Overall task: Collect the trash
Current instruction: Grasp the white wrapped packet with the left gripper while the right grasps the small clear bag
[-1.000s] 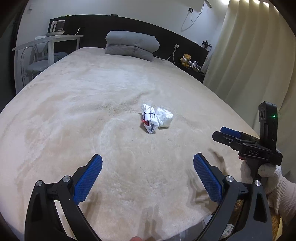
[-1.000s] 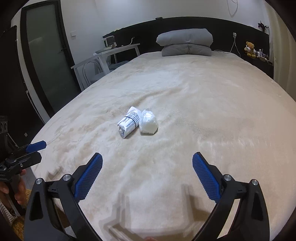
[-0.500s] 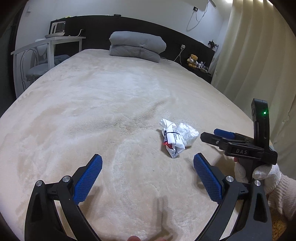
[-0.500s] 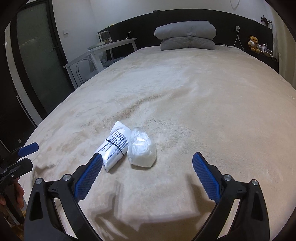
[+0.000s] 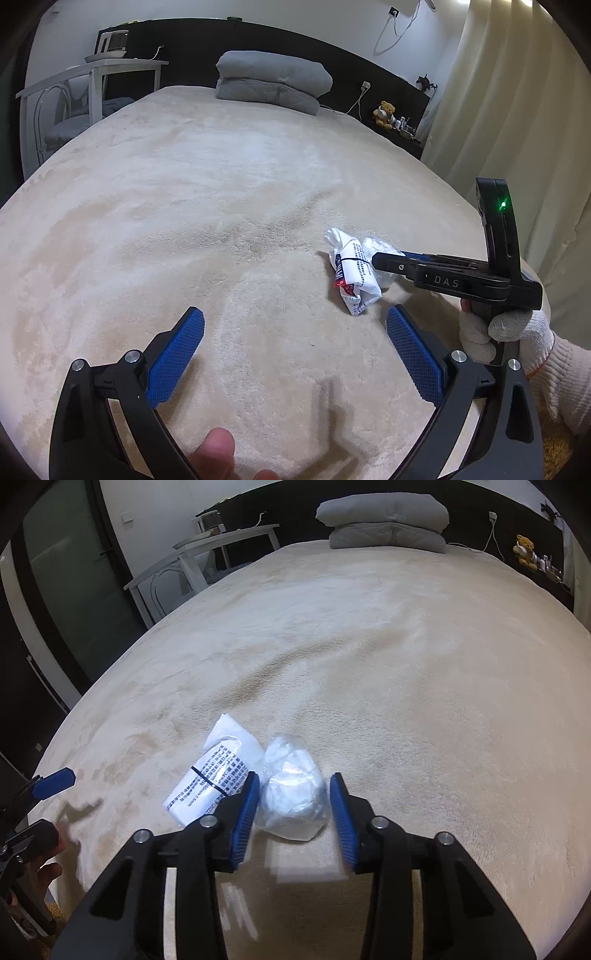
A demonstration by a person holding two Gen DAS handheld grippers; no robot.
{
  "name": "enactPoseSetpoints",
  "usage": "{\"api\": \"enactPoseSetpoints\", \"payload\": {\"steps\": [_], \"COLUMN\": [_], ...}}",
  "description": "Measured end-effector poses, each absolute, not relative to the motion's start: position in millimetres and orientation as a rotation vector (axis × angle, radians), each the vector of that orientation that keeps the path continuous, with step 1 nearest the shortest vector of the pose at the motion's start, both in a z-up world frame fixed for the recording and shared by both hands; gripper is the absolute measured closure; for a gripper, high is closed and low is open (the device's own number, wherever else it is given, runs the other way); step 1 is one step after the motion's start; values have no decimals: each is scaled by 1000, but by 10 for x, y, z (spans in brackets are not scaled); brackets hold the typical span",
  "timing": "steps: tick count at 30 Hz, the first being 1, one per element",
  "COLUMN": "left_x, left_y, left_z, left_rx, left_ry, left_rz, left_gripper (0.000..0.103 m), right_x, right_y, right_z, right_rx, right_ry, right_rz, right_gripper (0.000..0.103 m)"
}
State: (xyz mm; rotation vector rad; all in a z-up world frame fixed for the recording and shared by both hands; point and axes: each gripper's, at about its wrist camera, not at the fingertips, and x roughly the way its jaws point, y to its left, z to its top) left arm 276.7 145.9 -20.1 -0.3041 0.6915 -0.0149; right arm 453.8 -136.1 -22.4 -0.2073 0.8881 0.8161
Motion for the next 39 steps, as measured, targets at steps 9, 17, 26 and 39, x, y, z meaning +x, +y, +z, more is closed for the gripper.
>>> {"api": "enactPoseSetpoints", "payload": {"steps": [9, 17, 26, 39], "left_x": [2886, 3195, 3574, 3925], "left_y": [1394, 1240, 1002, 852], "left_z": [-206, -309, -390, -599], "left_rx": [-324, -354, -323, -248], "left_ry": [670, 698, 748, 833], "left_rz": [-13, -68, -71, -21], "left_gripper": [6, 6, 7, 58], "right_x": [4449, 4354, 4313, 4314], "right_y": [-1494, -1778, -2192, -2455], "right_z": [-73, 135, 292, 324], "right_rx": [-216, -201, -155, -152], "right_ry": [838, 790, 783, 784], "right_rz": [823, 827, 813, 808], "right_gripper": [67, 67, 67, 67]}}
